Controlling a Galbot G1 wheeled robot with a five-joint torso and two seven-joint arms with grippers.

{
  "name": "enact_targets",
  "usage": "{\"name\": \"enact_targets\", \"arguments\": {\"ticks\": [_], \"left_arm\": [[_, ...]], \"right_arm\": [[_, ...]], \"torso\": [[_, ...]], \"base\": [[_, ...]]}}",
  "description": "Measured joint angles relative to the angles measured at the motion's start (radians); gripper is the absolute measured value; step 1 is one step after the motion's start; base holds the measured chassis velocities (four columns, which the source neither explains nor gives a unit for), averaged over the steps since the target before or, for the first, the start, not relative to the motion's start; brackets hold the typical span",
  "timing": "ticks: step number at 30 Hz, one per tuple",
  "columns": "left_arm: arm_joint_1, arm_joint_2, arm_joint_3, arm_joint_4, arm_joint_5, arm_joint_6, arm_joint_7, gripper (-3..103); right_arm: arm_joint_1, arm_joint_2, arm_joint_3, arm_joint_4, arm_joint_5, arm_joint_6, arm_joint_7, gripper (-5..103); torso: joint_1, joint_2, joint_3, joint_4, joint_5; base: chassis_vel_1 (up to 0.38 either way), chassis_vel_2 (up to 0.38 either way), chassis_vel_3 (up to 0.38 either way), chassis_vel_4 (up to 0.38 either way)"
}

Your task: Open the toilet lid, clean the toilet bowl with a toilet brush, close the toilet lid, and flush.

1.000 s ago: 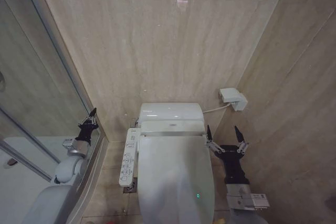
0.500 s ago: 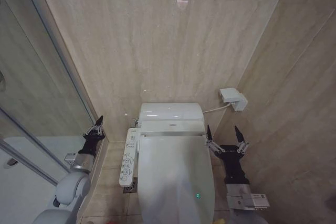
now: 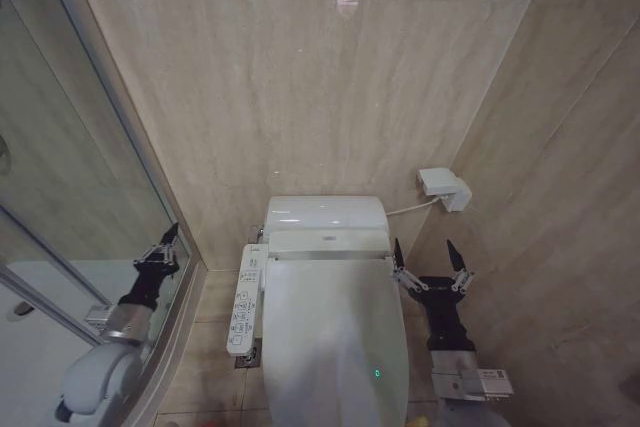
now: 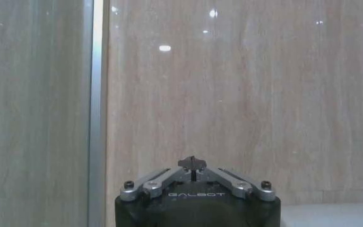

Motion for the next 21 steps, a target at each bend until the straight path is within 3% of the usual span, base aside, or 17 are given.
{"name": "enact_targets", "arguments": {"ticks": [5,8,13,15,21], "left_arm": [[0.044,-0.022,-0.072,0.013,-0.018,-0.001,0.099,0],[0.058,-0.038,-0.094,0.017,-0.018,-0.004,0.121,0],[0.085,-0.063,-0.119,-0.023,-0.019,-0.009,0.103,0],[0.1,-0.081,-0.121,-0.078,-0.019,0.008,0.073,0],[0.132,-0.109,-0.116,-0.166,-0.015,0.055,0.058,0]], "right_arm": [[0.0,0.0,0.0,0.0,0.0,0.0,0.0,100],[0.0,0.0,0.0,0.0,0.0,0.0,0.0,100],[0.0,0.0,0.0,0.0,0.0,0.0,0.0,100],[0.0,0.0,0.0,0.0,0.0,0.0,0.0,100],[0.0,0.0,0.0,0.0,0.0,0.0,0.0,100]], "torso": [[0.0,0.0,0.0,0.0002,0.0],[0.0,0.0,0.0,0.0003,-0.0001],[0.0,0.0,0.0,0.0001,0.0001],[0.0,0.0,0.0,0.0001,0.0002],[0.0,0.0,0.0,0.0,0.0002]], "base": [[0.0,0.0,0.0,0.0],[0.0,0.0,0.0,0.0],[0.0,0.0,0.0,0.0],[0.0,0.0,0.0,0.0],[0.0,0.0,0.0,0.0]]}}
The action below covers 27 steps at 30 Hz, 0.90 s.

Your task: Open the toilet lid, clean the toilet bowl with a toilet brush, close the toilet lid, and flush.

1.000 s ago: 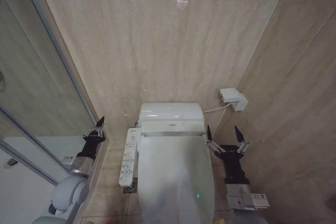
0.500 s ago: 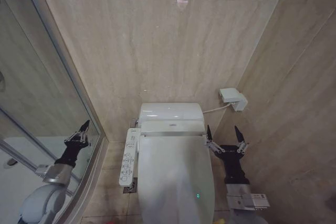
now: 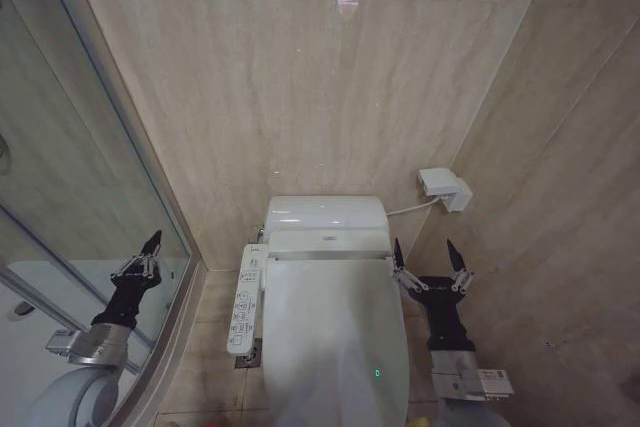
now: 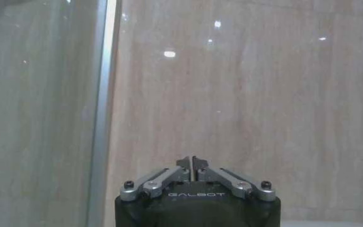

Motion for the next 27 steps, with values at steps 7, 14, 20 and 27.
{"name": "enact_targets", "arguments": {"ticks": [7,14,20,27], "left_arm": [[0.043,-0.013,-0.017,-0.038,0.02,0.019,0.002,10],[0.089,-0.056,-0.023,-0.053,0.041,0.002,0.04,36],[0.111,-0.086,-0.01,-0.068,0.058,-0.009,0.045,63],[0.103,-0.085,-0.006,-0.052,0.059,-0.017,0.041,90]], "right_arm": [[0.0,0.0,0.0,0.0,0.0,0.0,0.0,100],[0.0,0.0,0.0,0.0,0.0,0.0,0.0,100],[0.0,0.0,0.0,0.0,0.0,0.0,0.0,100],[0.0,0.0,0.0,0.0,0.0,0.0,0.0,100]], "torso": [[0.0,0.0,0.0,0.0001,0.0],[0.0,0.0,0.0,0.0001,0.0],[0.0,0.0,0.0,0.0001,-0.0001],[0.0,0.0,0.0,0.0001,-0.0001]], "base": [[0.0,0.0,0.0,0.0],[0.0,0.0,0.0,0.0],[0.0,0.0,0.0,0.0],[0.0,0.0,0.0,0.0]]}}
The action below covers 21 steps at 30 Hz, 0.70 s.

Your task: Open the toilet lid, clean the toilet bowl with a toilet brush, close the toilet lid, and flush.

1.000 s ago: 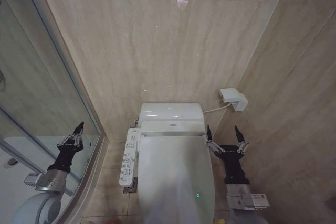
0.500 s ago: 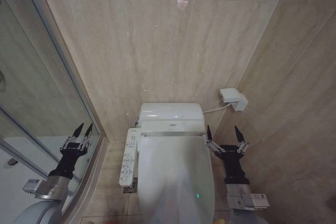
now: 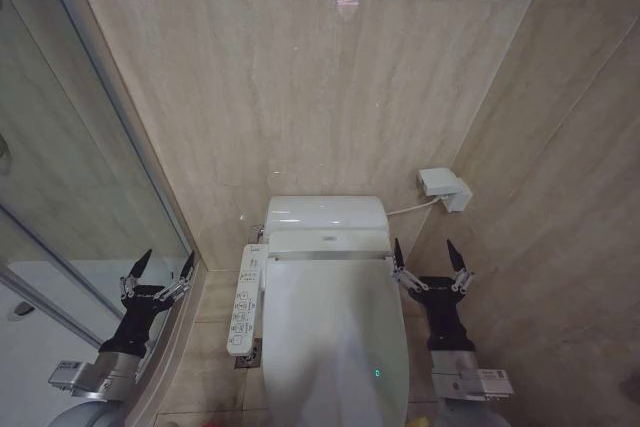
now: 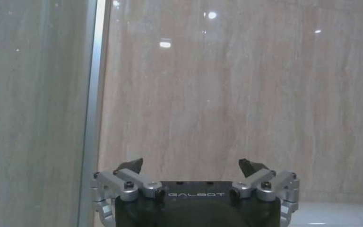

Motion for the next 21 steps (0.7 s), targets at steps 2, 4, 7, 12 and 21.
{"name": "enact_targets", "arguments": {"ticks": [2,4,7,12,21], "left_arm": [[-0.003,-0.001,0.003,0.004,0.0,0.0,-0.006,90],[-0.009,-0.001,0.008,0.007,-0.004,0.007,-0.015,100],[-0.014,-0.001,0.01,0.009,-0.013,0.011,-0.018,100],[-0.021,-0.003,0.015,0.006,-0.042,0.031,-0.024,103],[-0.03,-0.005,0.029,-0.022,0.0,0.121,-0.074,98]], "right_arm": [[0.0,0.0,0.0,0.0,0.0,0.0,0.0,100],[0.0,0.0,0.0,0.0,0.0,0.0,0.0,100],[0.0,0.0,0.0,0.0,0.0,0.0,0.0,100],[0.0,0.0,0.0,0.0,0.0,0.0,0.0,100],[0.0,0.0,0.0,0.0,0.0,0.0,0.0,100]], "torso": [[0.0,0.0,0.0,0.0,0.0],[0.0,0.0,0.0,0.0,0.0],[0.0,0.0,0.0,0.0,0.0],[0.0,0.0,0.0,0.0,0.0],[0.0,0.0,0.0,0.0,0.0001]], "base": [[0.0,0.0,0.0,0.0],[0.0,0.0,0.0,0.0],[0.0,0.0,0.0,0.0],[0.0,0.0,0.0,0.0],[0.0,0.0,0.0,0.0]]}}
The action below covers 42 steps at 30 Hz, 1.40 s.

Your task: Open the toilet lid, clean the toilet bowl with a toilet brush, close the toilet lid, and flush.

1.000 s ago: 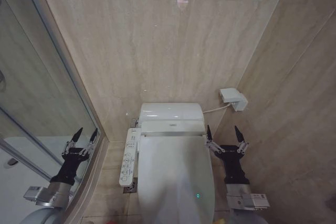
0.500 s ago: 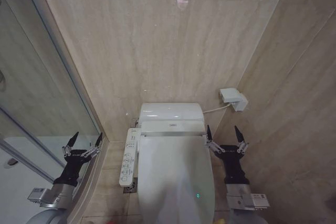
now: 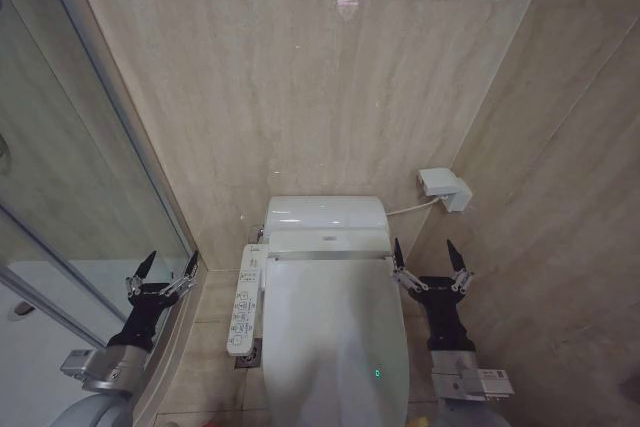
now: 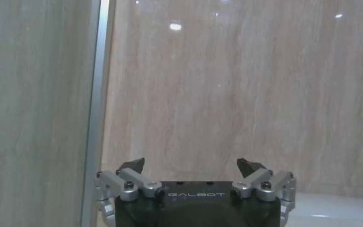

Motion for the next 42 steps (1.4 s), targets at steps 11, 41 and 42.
{"name": "enact_targets", "arguments": {"ticks": [11,41,42], "left_arm": [[-0.016,0.01,0.003,0.033,0.005,-0.064,0.047,100],[-0.001,-0.066,0.036,0.014,0.073,-0.147,0.069,100],[-0.002,-0.068,0.038,0.015,0.076,-0.147,0.07,100]], "right_arm": [[0.0,0.0,0.0,0.0,0.0,0.0,0.0,100],[0.0,0.0,0.0,0.0,0.0,0.0,0.0,100],[0.0,0.0,0.0,0.0,0.0,0.0,0.0,100]], "torso": [[0.0,0.0,0.0,0.0,0.0],[0.0,0.0,0.0,0.0,0.0],[0.0,0.0,0.0,0.0,0.0]], "base": [[0.0,0.0,0.0,0.0],[0.0,0.0,0.0,0.0],[0.0,0.0,0.0,0.0]]}}
